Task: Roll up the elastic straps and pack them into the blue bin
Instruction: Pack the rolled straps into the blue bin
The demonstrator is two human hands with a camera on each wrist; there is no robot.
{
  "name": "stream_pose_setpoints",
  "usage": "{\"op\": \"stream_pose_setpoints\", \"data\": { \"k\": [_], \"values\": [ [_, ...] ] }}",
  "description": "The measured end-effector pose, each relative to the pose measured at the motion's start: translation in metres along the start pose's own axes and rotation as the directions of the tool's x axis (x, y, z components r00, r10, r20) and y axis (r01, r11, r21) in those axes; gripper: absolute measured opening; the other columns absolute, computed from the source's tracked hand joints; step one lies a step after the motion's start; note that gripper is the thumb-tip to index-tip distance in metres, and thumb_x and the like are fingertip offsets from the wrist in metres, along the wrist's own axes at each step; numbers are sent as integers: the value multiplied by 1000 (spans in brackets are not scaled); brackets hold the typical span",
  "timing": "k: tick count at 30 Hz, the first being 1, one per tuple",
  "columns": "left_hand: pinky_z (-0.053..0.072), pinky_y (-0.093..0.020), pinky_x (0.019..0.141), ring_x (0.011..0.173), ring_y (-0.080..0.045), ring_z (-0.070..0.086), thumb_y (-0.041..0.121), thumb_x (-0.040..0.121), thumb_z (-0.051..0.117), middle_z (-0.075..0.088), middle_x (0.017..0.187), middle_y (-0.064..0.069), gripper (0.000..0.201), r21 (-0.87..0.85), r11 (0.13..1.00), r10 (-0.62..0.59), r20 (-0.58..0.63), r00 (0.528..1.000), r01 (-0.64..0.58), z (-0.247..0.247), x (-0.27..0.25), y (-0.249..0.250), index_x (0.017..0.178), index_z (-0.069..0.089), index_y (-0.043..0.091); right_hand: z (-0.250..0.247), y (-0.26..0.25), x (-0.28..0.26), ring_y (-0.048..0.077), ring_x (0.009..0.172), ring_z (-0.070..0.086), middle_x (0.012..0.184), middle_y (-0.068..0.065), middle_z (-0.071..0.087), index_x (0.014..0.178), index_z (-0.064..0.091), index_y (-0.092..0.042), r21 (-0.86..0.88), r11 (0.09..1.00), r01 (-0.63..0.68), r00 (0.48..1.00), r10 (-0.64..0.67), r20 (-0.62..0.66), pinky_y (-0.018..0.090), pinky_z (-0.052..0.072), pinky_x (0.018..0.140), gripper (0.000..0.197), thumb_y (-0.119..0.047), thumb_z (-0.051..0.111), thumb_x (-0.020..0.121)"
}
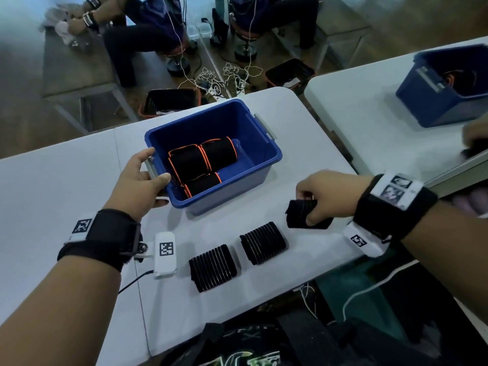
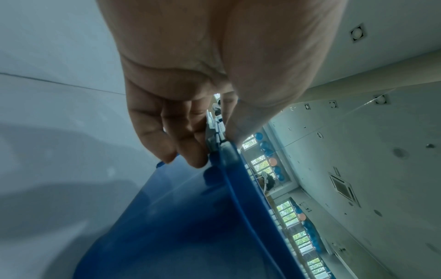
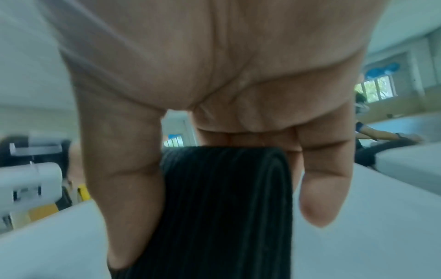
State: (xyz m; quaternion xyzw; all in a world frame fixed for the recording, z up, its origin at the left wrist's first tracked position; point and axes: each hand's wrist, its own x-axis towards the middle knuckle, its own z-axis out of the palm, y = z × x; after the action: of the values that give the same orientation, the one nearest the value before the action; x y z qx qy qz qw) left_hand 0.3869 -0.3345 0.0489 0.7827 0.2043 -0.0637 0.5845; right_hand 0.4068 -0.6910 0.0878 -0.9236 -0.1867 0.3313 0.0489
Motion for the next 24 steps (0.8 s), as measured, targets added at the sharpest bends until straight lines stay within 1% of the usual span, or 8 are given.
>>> {"op": "stream_pose_setpoints", "data": {
  "k": [3,7,10,12,17,21,22,24],
  "values": [
    [59,-42,72,81,-28,72,2,99,57,72,102,-12,58,1,1000,3,5,1000,-3,0,-1,1,144,40,34,-53,-25,-19,6,77,58,85,-11,63,95,67,-28,-7,996,86,991,-86,-106,26,46,68,29,-36,82,71],
    [60,-52,79,84,-32,72,3,98,58,72,104,-16,59,-7,1000,1,6,1000,-1,-1,0,0,145,40,35,-113,-54,-12,12,83,56,95,-8,65,111,67,-27,-52,980,190,939,-197,-282,27,40,69,40,-31,83,74],
    [60,-55,81,89,-34,73,3,98,59,72,101,-14,60,-25,1000,4,4,1000,-4,-1,0,-3,144,41,35,-139,-73,21,17,92,59,102,-6,64,116,63,-25,-83,973,216,922,-231,-309,32,47,80,47,-31,83,73],
    [61,-54,79,88,-32,74,4,97,60,72,101,-13,60,-36,999,14,6,1000,-14,-2,0,-5,144,41,36,-144,-88,51,20,94,59,104,-3,63,116,62,-24,-165,968,189,944,-226,-240,34,49,80,47,-31,83,74],
    [61,-48,76,89,-30,72,7,97,62,70,106,-16,60,-43,999,31,6,1000,-30,-4,4,-10,144,41,38,-124,-121,127,20,90,55,105,-1,63,119,62,-17,-424,891,164,986,-158,51,29,40,74,47,-22,82,77],
    [62,-44,74,92,-30,71,10,97,62,68,109,-14,58,-79,996,43,2,999,-43,-4,5,-15,143,41,39,-95,-133,173,18,86,50,99,1,56,122,61,-7,-558,802,213,962,-72,265,25,35,57,48,-17,80,80],
    [62,-44,74,93,-30,71,11,97,62,68,110,-12,58,-91,995,48,1,999,-48,-4,4,-16,142,41,40,-88,-136,183,17,86,50,101,2,57,124,61,-6,-594,772,227,951,-46,304,24,35,57,48,-18,79,81],
    [63,-40,72,95,-27,70,12,96,62,67,113,-9,58,-113,992,56,-4,998,-56,-4,5,-19,142,42,42,-75,-140,198,17,90,52,116,4,63,127,60,-7,-650,720,243,927,24,374,23,37,68,49,-24,77,84]
  ]
}}
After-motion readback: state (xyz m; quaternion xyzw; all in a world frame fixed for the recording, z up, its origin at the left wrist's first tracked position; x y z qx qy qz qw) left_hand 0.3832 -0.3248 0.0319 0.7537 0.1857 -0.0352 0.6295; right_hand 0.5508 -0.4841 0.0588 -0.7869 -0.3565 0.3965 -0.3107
